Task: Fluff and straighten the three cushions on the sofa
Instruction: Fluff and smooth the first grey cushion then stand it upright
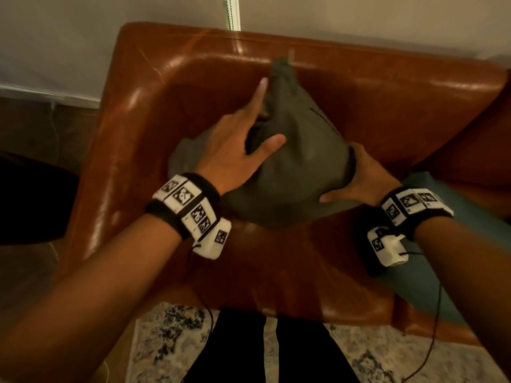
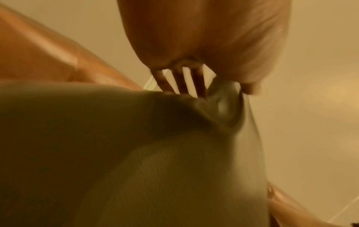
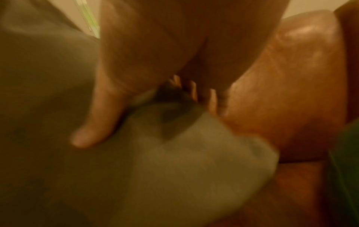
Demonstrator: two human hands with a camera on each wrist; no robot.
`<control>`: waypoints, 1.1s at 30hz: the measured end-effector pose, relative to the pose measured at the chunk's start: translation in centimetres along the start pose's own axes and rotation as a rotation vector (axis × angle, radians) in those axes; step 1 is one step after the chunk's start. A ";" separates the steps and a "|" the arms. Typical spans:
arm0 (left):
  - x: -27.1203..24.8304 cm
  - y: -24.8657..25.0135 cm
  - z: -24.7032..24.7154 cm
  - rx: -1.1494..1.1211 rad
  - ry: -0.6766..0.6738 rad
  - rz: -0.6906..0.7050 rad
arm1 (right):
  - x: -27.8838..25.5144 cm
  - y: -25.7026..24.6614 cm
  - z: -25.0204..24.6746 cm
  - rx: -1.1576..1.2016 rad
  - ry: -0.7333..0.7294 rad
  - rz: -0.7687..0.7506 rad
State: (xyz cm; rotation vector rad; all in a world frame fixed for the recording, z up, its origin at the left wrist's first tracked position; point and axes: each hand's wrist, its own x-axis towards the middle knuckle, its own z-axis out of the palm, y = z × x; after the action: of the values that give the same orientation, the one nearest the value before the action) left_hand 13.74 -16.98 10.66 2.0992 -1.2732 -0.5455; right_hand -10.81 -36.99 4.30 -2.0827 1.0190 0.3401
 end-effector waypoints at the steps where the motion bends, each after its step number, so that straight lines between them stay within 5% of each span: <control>1: 0.8 0.4 0.5 0.018 -0.088 0.025 | 0.0 0.5 0.5 0.034 -0.031 0.030; 4: 0.8 -2.5 2.7 0.329 -0.328 0.080 | 0.2 0.6 1.9 0.186 -0.054 0.043; 6: -0.7 -5.7 3.4 0.462 -0.297 0.052 | 0.5 -0.3 2.6 0.257 -0.023 0.026; 10: -5.3 -8.8 4.0 0.216 0.044 -0.512 | 0.9 -0.7 3.3 0.201 0.061 0.036; 13: -7.4 -9.7 5.3 -0.171 0.145 -0.808 | 1.2 -0.2 3.6 0.175 0.095 0.062; 17: -7.1 -9.0 6.5 -0.655 0.222 -0.747 | 1.1 -0.3 2.9 0.260 0.017 0.004; 23: -6.4 -5.1 3.3 -0.476 0.267 -0.429 | -0.6 1.6 0.3 0.479 0.008 0.017; 27: -3.9 -4.1 1.6 -0.195 0.077 -0.170 | -1.7 1.4 0.9 0.466 0.020 0.149; 30: -2.8 -6.0 3.5 -0.001 0.008 -0.225 | -1.5 0.8 2.8 0.285 0.163 0.128; 33: -3.5 -8.2 4.7 -0.121 0.085 -0.468 | -2.5 -1.4 4.3 0.027 0.500 0.083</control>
State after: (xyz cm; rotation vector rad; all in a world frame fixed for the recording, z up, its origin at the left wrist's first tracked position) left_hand 14.50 -12.41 1.70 2.2936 -0.6780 -0.7023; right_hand -10.97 -31.90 3.55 -2.1535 1.3908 -0.1679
